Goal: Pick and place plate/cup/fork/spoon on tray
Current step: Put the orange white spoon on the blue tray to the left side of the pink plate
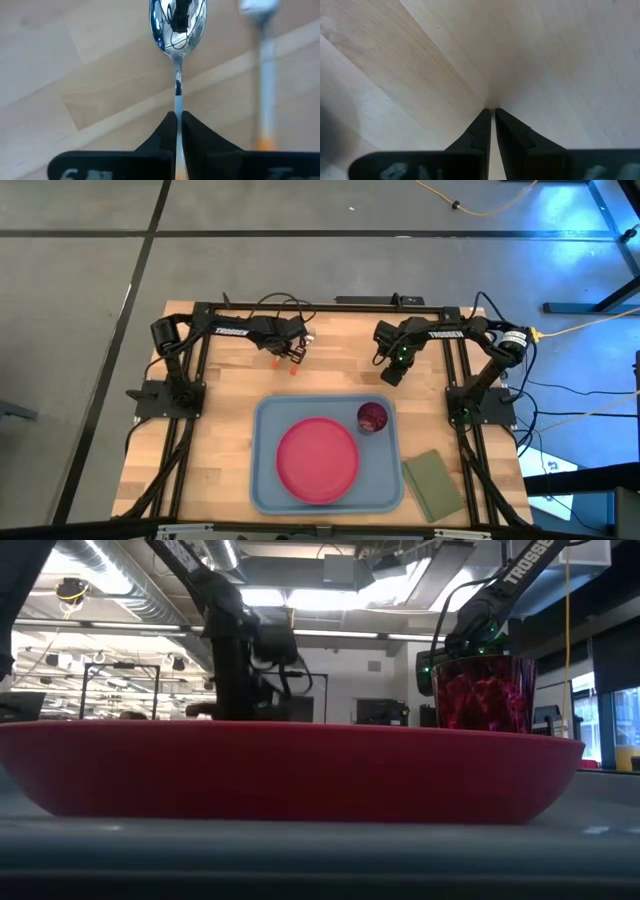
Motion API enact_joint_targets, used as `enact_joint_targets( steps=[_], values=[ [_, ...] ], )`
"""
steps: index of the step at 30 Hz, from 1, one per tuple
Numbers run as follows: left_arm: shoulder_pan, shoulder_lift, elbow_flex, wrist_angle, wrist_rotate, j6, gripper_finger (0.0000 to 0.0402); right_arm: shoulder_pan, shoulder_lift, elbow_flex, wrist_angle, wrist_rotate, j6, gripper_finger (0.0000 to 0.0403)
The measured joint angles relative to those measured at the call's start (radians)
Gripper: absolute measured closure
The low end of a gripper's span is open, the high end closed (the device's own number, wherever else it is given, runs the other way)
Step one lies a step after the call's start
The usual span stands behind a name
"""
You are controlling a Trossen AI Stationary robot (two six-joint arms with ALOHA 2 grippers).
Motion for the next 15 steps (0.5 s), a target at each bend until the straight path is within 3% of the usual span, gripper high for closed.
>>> enact_joint_targets(
  steps=[6, 15],
  values=[
    [-0.048, -0.115, 0.001, -0.060, 0.003, -0.052, 0.0397, 0.000, 0.000, 0.000, 0.000, 0.000, 0.000, 0.0370],
    [-0.277, -0.159, 0.003, -0.193, 0.051, -0.304, 0.0397, 0.000, 0.000, 0.000, -0.001, 0.000, 0.000, 0.0370]
  ],
)
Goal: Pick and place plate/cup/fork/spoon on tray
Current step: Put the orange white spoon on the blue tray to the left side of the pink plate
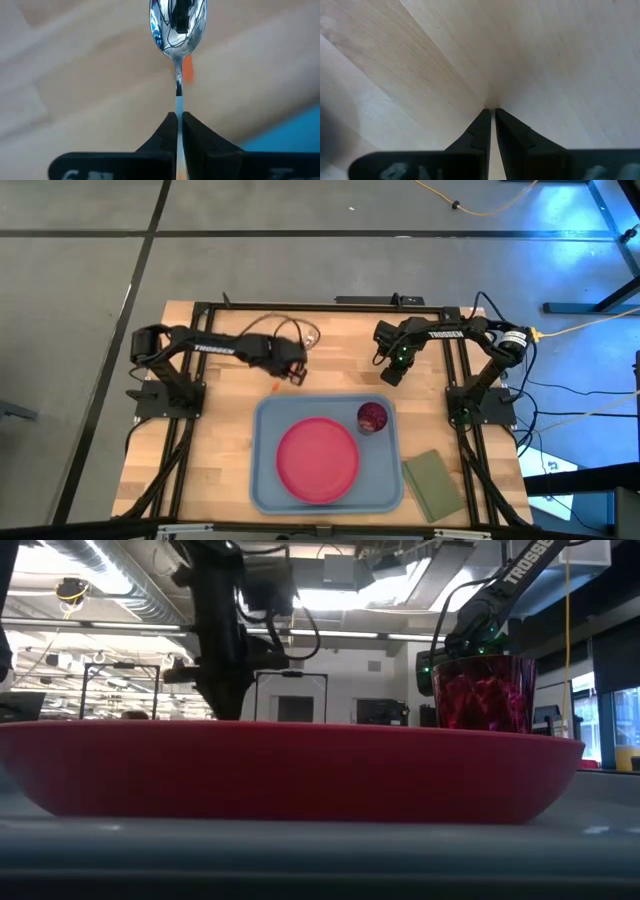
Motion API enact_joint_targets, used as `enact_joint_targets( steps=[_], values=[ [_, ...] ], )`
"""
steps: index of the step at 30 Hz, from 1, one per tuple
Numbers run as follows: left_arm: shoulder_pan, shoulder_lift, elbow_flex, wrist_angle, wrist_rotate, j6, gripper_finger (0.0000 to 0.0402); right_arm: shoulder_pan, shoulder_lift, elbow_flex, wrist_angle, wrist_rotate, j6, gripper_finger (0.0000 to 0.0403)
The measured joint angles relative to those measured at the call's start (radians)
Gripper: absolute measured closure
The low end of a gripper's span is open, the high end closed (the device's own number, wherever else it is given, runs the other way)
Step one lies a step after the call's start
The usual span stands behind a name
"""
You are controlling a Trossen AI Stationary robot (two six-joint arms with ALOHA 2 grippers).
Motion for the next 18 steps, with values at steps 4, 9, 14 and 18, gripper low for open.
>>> enact_joint_targets(
  steps=[4, 9, 14, 18],
  values=[
    [-0.096, 0.000, 0.000, -0.014, -0.002, -0.113, 0.0397, 0.000, 0.000, 0.000, -0.001, 0.000, -0.001, 0.0370],
    [-0.221, 0.001, 0.000, -0.053, -0.004, -0.290, 0.0397, 0.000, 0.000, 0.000, -0.007, 0.000, -0.003, 0.0370],
    [-0.359, 0.002, 0.000, -0.104, -0.019, -0.521, 0.0397, 0.000, 0.000, 0.000, -0.012, 0.000, -0.003, 0.0370],
    [-0.469, 0.002, 0.000, -0.104, -0.054, -0.715, 0.0397, 0.000, 0.000, 0.000, -0.016, 0.000, -0.004, 0.0370]
  ],
)
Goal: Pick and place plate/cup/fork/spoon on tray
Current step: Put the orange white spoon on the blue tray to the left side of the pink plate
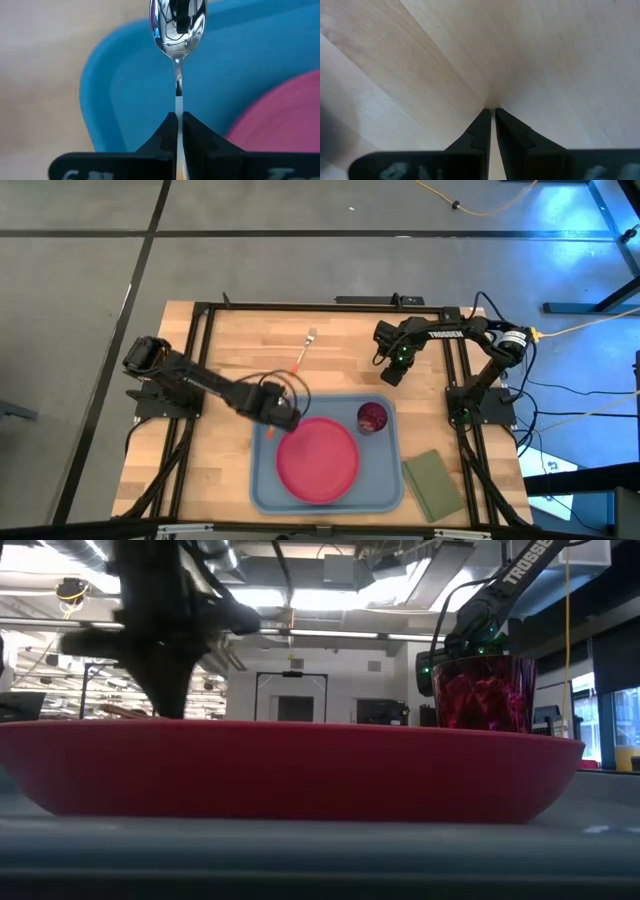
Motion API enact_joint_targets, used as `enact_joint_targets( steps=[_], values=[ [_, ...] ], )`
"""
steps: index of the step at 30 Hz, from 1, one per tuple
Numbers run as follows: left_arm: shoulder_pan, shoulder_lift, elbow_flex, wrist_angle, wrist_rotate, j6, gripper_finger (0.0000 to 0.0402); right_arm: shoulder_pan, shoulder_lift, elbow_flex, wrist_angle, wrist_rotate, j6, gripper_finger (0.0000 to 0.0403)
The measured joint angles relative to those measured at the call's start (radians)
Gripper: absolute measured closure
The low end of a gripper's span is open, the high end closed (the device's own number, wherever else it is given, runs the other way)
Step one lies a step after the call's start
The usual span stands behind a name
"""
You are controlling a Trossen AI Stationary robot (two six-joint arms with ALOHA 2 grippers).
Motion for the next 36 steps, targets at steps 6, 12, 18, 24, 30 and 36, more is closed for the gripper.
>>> enact_joint_targets(
  steps=[6, 12, 18, 24, 30, 36],
  values=[
    [-0.116, 0.000, 0.000, -0.022, -0.076, -0.204, 0.0397, 0.000, 0.000, 0.000, -0.006, 0.000, 0.000, 0.0370],
    [-0.170, 0.067, 0.000, 0.002, -0.056, -0.283, 0.0397, 0.000, 0.000, 0.000, -0.011, -0.001, 0.000, 0.0370],
    [-0.188, 0.102, 0.000, 0.013, -0.017, -0.324, 0.0397, -0.001, 0.000, 0.000, -0.013, -0.027, -0.001, 0.0370],
    [-0.195, 0.151, 0.001, 0.032, 0.009, -0.377, 0.0397, -0.001, -0.010, -0.002, -0.024, -0.039, -0.001, 0.0370],
    [-0.201, 0.181, 0.001, 0.033, 0.025, -0.402, 0.0393, 0.001, -0.033, -0.006, -0.051, -0.076, -0.001, 0.0370],
    [-0.200, 0.181, 0.001, 0.032, 0.028, -0.398, 0.0364, 0.001, -0.032, -0.005, -0.053, -0.083, -0.001, 0.0370]
  ],
)
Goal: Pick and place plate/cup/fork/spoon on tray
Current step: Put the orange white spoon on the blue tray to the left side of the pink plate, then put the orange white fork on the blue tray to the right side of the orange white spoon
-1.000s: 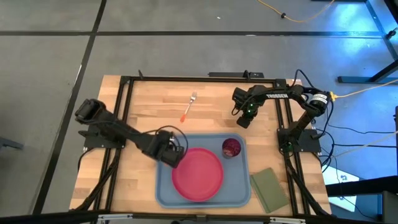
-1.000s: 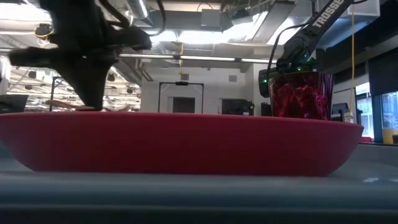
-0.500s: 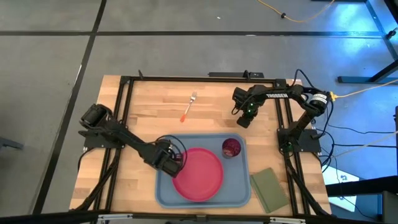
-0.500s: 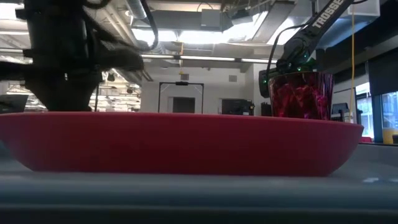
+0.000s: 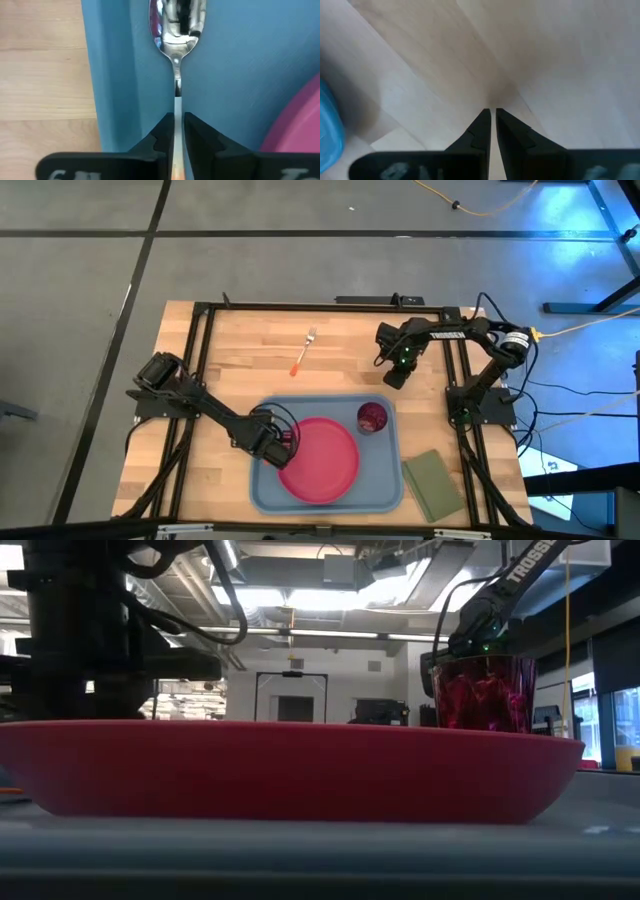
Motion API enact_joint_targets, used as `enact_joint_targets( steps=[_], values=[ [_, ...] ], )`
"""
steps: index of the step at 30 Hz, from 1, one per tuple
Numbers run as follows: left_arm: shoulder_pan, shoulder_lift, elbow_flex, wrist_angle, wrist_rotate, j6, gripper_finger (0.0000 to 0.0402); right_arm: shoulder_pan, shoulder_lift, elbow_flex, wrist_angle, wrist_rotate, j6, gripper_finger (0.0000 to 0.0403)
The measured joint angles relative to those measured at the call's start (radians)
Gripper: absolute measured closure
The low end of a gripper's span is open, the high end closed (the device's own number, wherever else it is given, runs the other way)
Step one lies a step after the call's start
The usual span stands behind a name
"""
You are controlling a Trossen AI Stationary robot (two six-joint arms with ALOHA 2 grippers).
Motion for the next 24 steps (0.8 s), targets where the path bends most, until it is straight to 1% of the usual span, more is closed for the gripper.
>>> enact_joint_targets(
  steps=[6, 12, 18, 22, 24],
  values=[
    [0.000, 0.000, 0.000, -0.001, 0.001, 0.004, 0.0343, 0.000, -0.001, 0.002, 0.004, 0.003, 0.000, 0.0370],
    [0.000, -0.002, 0.000, -0.048, 0.011, 0.004, 0.0336, 0.000, -0.002, 0.002, 0.006, 0.004, -0.002, 0.0370],
    [0.009, -0.062, -0.001, -0.051, 0.012, 0.005, 0.0335, 0.000, -0.002, 0.003, 0.007, 0.005, -0.023, 0.0370],
    [0.025, -0.115, -0.001, -0.069, -0.026, 0.049, 0.0336, 0.000, -0.003, 0.003, 0.010, 0.006, -0.023, 0.0370],
    [0.044, -0.144, -0.001, -0.103, -0.099, 0.086, 0.0336, 0.000, -0.003, 0.004, 0.012, 0.007, -0.023, 0.0370]
  ],
)
